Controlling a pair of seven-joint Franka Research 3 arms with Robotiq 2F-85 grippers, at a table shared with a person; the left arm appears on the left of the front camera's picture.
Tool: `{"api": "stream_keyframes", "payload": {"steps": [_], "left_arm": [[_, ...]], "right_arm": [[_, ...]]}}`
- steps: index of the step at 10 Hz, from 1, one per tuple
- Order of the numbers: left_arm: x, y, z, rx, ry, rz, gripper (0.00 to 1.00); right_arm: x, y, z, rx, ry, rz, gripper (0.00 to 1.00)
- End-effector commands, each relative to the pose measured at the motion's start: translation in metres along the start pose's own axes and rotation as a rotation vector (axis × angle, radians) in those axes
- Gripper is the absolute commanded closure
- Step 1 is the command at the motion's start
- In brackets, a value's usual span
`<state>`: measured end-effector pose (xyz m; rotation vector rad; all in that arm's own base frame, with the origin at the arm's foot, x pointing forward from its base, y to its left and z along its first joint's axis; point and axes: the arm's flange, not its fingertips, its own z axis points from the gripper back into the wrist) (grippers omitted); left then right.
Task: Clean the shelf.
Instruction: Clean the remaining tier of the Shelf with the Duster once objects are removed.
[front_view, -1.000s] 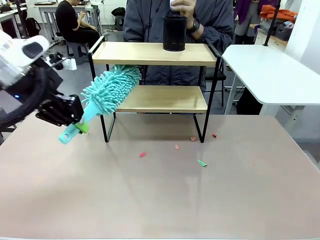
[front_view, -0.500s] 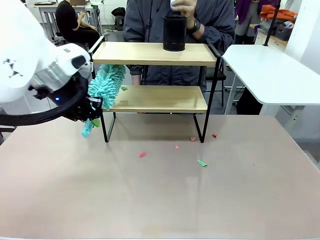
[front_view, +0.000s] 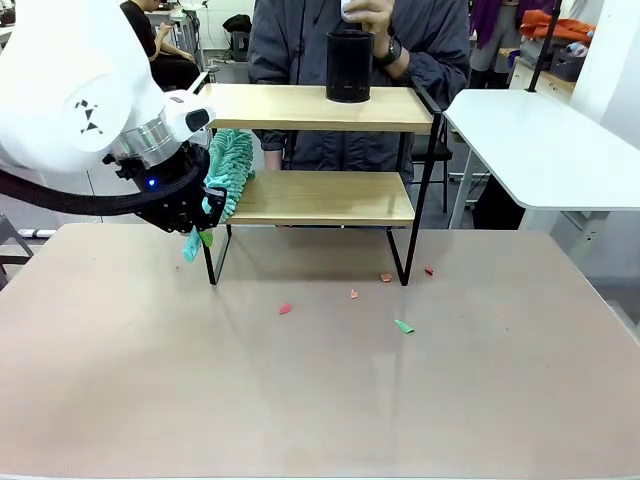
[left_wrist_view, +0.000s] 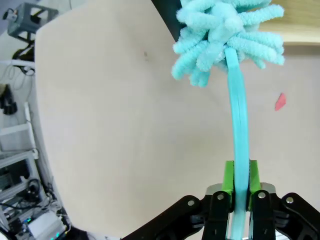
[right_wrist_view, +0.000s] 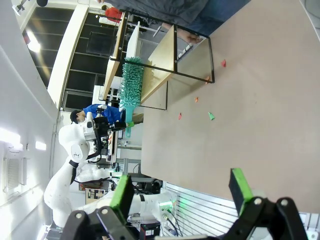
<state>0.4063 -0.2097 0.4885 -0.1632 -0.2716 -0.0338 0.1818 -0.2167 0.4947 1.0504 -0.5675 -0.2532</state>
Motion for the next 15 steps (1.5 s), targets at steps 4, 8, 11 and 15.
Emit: {"api": "stream_keyframes", "payload": {"steps": [4, 8, 11, 15], "left_arm": [[0.014, -0.006, 0.007, -0.041, 0.107, -0.122, 0.87], [-0.005, -0.005, 0.023, -0.183, 0.184, -0.465, 0.87], [-0.022, -0.003, 0.028, -0.229, 0.361, -0.796, 0.87], [-0.041, 0.016, 0.051, -0.441, 0.588, -1.109, 0.87]], "right_arm": [[0.001, 0.001, -0.002, 0.025, -0.015, 0.025, 0.0], [0.001, 0.001, -0.002, 0.025, -0.015, 0.025, 0.0], [0.001, 0.001, -0.002, 0.025, -0.015, 0.025, 0.0], [0.001, 0.001, -0.002, 0.025, -0.015, 0.025, 0.0]]}}
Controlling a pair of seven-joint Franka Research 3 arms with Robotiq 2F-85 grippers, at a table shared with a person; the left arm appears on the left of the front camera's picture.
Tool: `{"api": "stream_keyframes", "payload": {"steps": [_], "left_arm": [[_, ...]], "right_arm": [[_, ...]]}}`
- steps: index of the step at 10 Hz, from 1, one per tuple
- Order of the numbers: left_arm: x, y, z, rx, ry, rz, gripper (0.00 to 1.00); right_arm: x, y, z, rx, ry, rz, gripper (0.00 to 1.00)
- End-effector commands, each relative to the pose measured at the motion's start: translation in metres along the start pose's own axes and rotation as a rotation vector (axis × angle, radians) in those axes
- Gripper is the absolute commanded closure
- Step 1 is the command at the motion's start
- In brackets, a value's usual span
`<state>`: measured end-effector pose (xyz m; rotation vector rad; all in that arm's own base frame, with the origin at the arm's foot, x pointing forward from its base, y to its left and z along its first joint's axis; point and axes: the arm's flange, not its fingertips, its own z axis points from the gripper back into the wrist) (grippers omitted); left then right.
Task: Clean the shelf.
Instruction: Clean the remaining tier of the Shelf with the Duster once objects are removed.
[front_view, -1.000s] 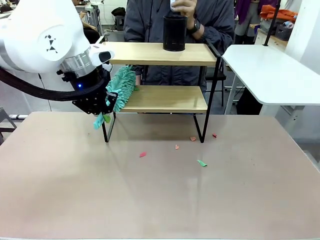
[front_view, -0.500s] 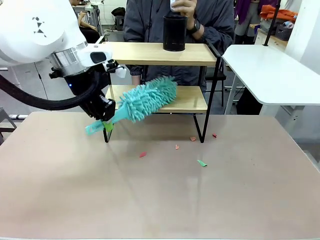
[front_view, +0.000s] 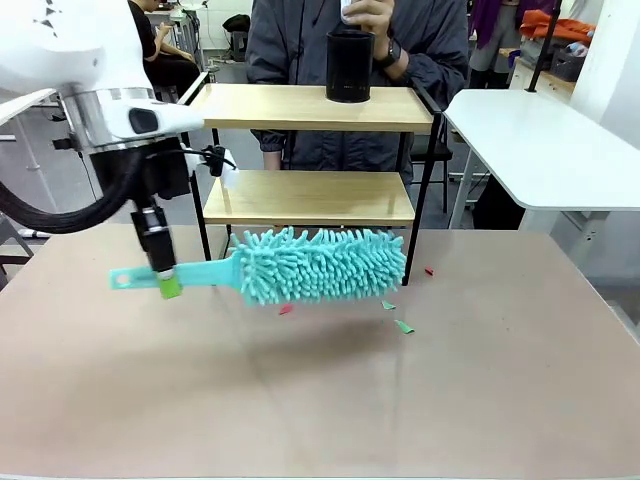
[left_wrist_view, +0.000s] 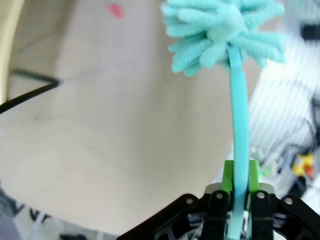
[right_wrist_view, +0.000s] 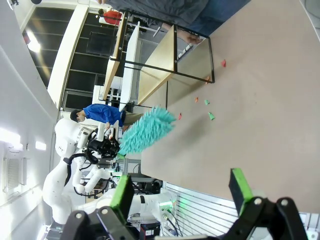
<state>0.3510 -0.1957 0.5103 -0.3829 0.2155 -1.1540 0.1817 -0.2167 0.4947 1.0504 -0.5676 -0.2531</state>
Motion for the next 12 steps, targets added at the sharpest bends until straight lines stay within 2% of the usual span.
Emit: {"api": "stream_keyframes", "payload": {"steps": [1, 3, 4, 5, 7, 8, 9, 10, 12], "left_arm": [[-0.018, 0.0, 0.018, -0.077, 0.029, -0.096, 0.87], [-0.062, -0.018, 0.027, -0.105, -0.054, -0.146, 0.87], [-0.115, -0.035, 0.039, -0.109, -0.155, -0.188, 0.87], [-0.17, -0.051, 0.051, -0.09, -0.275, -0.184, 0.87], [-0.273, -0.075, 0.06, -0.018, -0.577, -0.052, 0.87], [-0.313, -0.076, 0.054, 0.0, -0.744, 0.098, 0.87], [-0.347, -0.066, 0.042, -0.07, -0.879, 0.263, 0.87], [-0.367, -0.048, 0.032, -0.204, -0.972, 0.431, 0.87], [-0.389, -0.013, 0.019, -0.495, -1.027, 0.659, 0.87]], "right_arm": [[0.001, 0.001, -0.002, 0.025, -0.015, 0.025, 0.0], [0.001, 0.001, -0.002, 0.025, -0.015, 0.025, 0.0], [0.001, 0.001, -0.002, 0.025, -0.015, 0.025, 0.0], [0.001, 0.001, -0.002, 0.025, -0.015, 0.025, 0.0], [0.001, 0.001, -0.002, 0.025, -0.015, 0.025, 0.0], [0.001, 0.001, -0.002, 0.025, -0.015, 0.025, 0.0], [0.001, 0.001, -0.002, 0.025, -0.015, 0.025, 0.0], [0.001, 0.001, -0.002, 0.025, -0.015, 0.025, 0.0], [0.001, 0.001, -0.002, 0.025, -0.015, 0.025, 0.0]]}}
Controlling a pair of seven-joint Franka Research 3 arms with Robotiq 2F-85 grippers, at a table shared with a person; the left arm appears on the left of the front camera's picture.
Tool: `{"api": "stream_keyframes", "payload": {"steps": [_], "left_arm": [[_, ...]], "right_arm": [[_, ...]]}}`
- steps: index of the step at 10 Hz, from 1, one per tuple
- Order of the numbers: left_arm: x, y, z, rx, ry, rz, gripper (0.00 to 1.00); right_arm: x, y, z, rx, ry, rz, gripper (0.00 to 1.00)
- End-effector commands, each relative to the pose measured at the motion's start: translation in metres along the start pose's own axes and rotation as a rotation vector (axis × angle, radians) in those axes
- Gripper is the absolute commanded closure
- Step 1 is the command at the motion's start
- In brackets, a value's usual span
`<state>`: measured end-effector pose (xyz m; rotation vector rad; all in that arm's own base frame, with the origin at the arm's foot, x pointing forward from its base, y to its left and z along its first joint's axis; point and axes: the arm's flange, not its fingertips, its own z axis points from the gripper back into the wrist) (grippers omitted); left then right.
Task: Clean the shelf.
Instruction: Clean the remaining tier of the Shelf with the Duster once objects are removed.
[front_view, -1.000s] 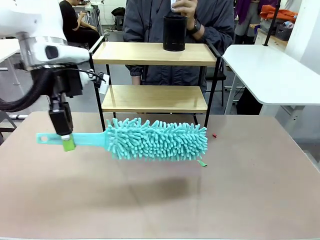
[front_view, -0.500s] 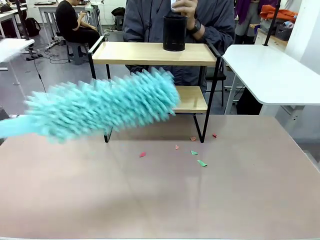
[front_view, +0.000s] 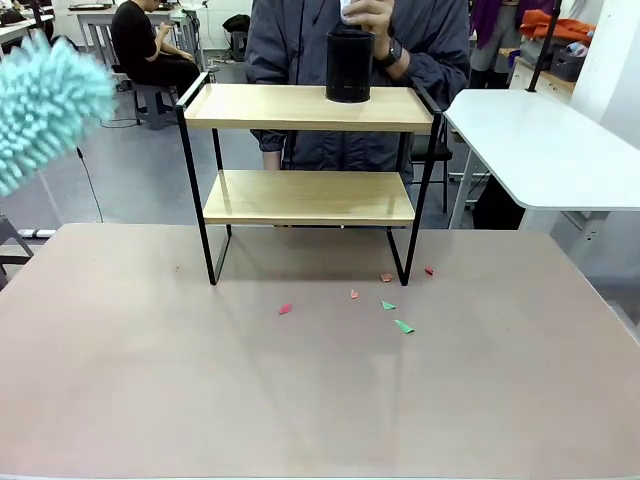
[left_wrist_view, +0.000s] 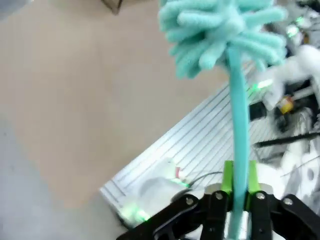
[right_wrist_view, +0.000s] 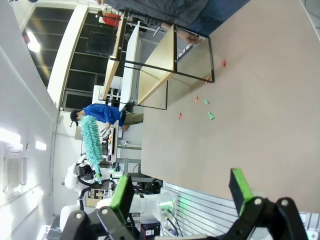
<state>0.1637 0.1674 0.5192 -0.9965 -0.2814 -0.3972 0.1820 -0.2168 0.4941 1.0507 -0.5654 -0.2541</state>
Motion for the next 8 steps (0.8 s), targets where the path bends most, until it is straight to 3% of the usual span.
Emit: {"api": "stream_keyframes", "payload": {"steps": [1, 3, 4, 8], "left_arm": [[0.037, 0.024, -0.004, -0.179, -0.198, 0.348, 0.87], [0.06, 0.044, -0.017, -0.211, -0.154, 0.418, 0.87], [0.021, 0.046, -0.007, -0.136, -0.082, 0.294, 0.87], [0.021, 0.046, -0.007, -0.136, -0.082, 0.294, 0.87]], "right_arm": [[0.001, 0.002, -0.002, 0.026, -0.016, 0.027, 0.0], [0.001, 0.002, -0.002, 0.026, -0.016, 0.027, 0.0], [0.001, 0.002, -0.002, 0.026, -0.016, 0.027, 0.0], [0.001, 0.002, -0.002, 0.026, -0.016, 0.027, 0.0]]}}
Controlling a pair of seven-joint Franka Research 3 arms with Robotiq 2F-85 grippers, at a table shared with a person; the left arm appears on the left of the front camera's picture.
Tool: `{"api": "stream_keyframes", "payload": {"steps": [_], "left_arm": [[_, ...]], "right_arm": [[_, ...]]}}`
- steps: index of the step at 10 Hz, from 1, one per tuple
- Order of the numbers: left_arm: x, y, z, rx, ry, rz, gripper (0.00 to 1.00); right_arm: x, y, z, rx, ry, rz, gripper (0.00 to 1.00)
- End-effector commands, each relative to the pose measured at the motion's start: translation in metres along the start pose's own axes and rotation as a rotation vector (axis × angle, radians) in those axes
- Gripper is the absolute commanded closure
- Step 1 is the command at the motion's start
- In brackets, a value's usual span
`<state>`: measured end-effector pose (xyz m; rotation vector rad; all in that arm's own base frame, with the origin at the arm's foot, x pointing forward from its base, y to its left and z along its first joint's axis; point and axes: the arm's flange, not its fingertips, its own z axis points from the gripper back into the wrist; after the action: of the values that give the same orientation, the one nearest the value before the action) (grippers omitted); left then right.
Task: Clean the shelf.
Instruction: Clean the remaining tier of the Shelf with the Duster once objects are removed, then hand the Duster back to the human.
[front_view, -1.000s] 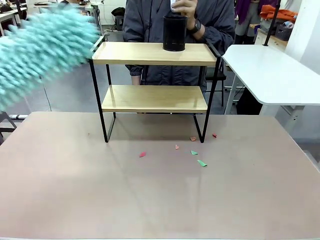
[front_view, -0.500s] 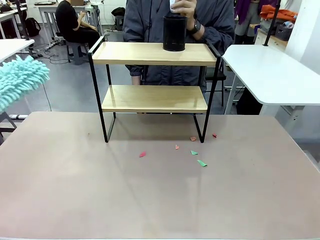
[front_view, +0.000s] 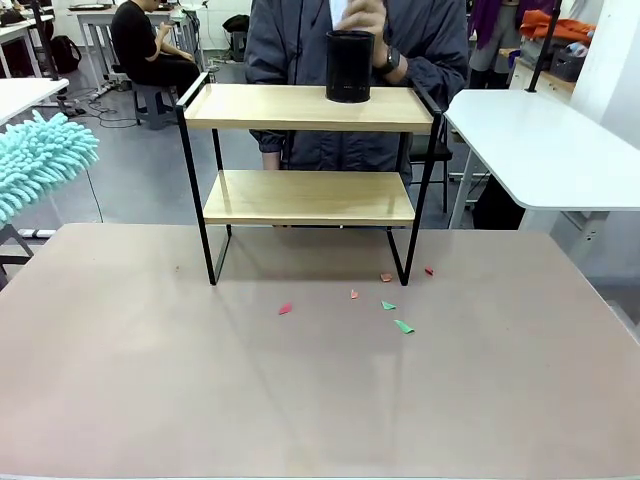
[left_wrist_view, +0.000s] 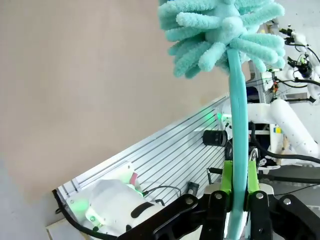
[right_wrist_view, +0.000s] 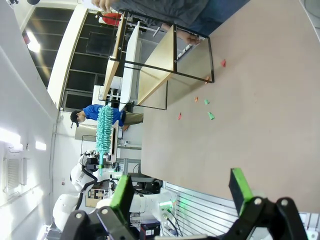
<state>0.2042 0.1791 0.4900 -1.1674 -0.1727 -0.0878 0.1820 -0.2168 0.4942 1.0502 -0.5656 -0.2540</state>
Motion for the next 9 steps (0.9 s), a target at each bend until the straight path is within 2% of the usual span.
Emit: {"api": "stream_keyframes", "payload": {"steps": [1, 9], "left_arm": [[-0.001, 0.0002, 0.0002, -0.004, 0.006, -0.02, 0.87], [-0.001, 0.0002, 0.0002, -0.004, 0.006, -0.02, 0.87]], "right_arm": [[0.0011, 0.0018, -0.0016, 0.026, -0.016, 0.027, 0.0], [0.0011, 0.0018, -0.0016, 0.026, -0.016, 0.027, 0.0]]}}
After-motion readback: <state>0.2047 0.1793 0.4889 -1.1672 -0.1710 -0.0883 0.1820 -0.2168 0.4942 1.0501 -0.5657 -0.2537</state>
